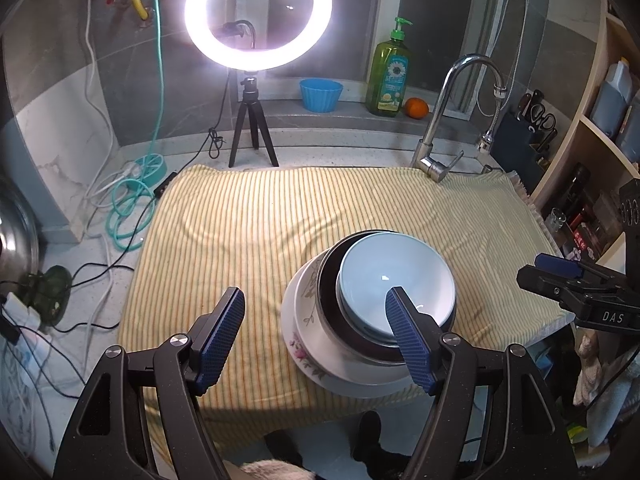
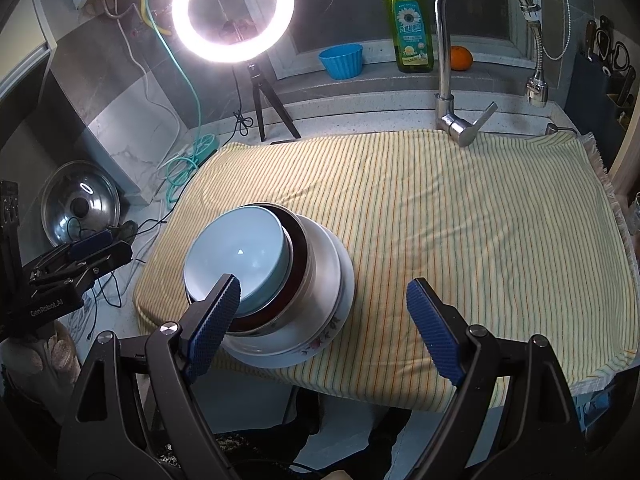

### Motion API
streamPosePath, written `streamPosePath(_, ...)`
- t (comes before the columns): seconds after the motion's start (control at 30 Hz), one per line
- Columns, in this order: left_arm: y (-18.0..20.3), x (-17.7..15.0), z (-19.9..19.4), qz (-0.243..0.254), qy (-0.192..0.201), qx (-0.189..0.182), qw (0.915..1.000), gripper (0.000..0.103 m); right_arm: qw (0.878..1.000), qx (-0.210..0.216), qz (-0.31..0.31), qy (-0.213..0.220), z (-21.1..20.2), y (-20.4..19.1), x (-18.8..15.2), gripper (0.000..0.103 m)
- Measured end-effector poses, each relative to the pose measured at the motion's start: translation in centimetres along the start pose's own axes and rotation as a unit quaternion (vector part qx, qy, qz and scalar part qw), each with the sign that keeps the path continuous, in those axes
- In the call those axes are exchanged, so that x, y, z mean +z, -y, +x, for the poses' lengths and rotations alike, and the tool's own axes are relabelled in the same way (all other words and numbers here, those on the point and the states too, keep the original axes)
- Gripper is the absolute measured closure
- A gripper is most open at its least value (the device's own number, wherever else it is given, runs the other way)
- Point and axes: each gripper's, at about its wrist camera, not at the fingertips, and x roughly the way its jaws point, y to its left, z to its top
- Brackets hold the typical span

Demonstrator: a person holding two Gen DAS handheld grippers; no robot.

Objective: Organize plates and bowls

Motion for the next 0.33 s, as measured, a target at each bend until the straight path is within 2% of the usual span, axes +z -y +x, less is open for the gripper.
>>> streamPosePath(0.33, -0.05, -0.05, -0.01, 0.0, 0.009, 0.002, 1.0, 0.03, 1.0, -0.002, 0.004, -0.004, 0.23, 0.24, 0.05, 0.016)
